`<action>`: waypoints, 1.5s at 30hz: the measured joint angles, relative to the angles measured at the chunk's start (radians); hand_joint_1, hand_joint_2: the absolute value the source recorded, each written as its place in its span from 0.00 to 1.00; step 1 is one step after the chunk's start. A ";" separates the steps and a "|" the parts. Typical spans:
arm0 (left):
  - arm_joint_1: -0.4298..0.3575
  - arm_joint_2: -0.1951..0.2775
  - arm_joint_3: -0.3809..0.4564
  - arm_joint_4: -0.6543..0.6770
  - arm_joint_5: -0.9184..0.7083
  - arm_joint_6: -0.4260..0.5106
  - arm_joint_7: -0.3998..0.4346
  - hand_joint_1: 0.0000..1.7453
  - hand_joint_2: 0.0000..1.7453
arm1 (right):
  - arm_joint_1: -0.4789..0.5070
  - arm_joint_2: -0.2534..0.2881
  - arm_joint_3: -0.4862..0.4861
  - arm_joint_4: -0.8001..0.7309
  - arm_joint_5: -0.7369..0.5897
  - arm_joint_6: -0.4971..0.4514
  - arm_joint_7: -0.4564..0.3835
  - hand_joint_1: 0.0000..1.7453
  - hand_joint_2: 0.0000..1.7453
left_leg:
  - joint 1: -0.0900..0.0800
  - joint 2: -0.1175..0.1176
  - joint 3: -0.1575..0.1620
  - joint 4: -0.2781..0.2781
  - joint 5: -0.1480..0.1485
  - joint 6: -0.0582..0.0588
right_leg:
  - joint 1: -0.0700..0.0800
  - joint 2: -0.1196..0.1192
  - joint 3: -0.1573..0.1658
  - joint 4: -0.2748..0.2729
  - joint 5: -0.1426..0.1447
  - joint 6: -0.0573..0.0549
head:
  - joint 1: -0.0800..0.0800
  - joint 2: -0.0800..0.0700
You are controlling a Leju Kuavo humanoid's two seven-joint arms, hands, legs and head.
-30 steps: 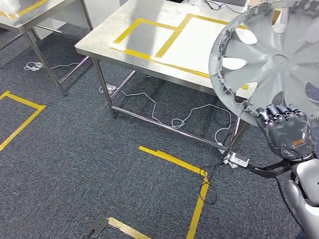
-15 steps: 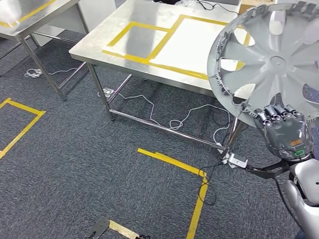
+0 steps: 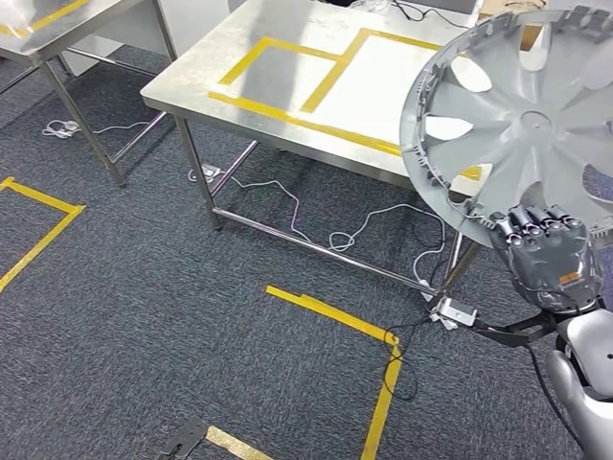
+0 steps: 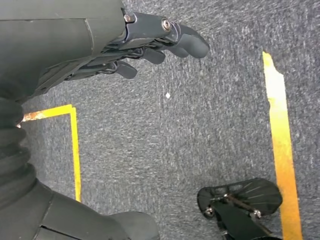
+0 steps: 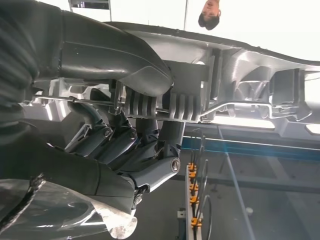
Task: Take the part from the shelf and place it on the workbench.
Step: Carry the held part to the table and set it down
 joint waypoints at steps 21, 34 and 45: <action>0.001 0.002 0.000 0.000 -0.002 -0.004 0.002 0.00 1.00 | -0.006 0.000 0.002 0.002 -0.004 0.002 -0.002 1.00 1.00 | -0.004 0.000 -0.044 0.018 0.022 -0.025 | 0.004 0.002 0.166 -0.217 0.013 -0.022 | -0.007 0.000; -0.008 -0.004 -0.001 0.000 -0.013 -0.010 0.005 0.00 1.00 | -0.043 0.003 0.028 0.033 -0.004 0.037 -0.019 1.00 1.00 | -0.003 -0.006 0.019 0.003 -0.022 -0.013 | 0.004 -0.002 0.095 -0.195 0.081 -0.014 | 0.002 0.000; -0.015 -0.005 -0.003 0.000 -0.021 -0.013 0.019 0.00 1.00 | -0.115 0.050 0.073 0.090 0.007 0.081 -0.034 1.00 1.00 | 0.007 -0.002 -0.143 0.282 -0.094 -0.054 | 0.000 0.001 0.144 -0.213 0.039 -0.051 | -0.004 0.000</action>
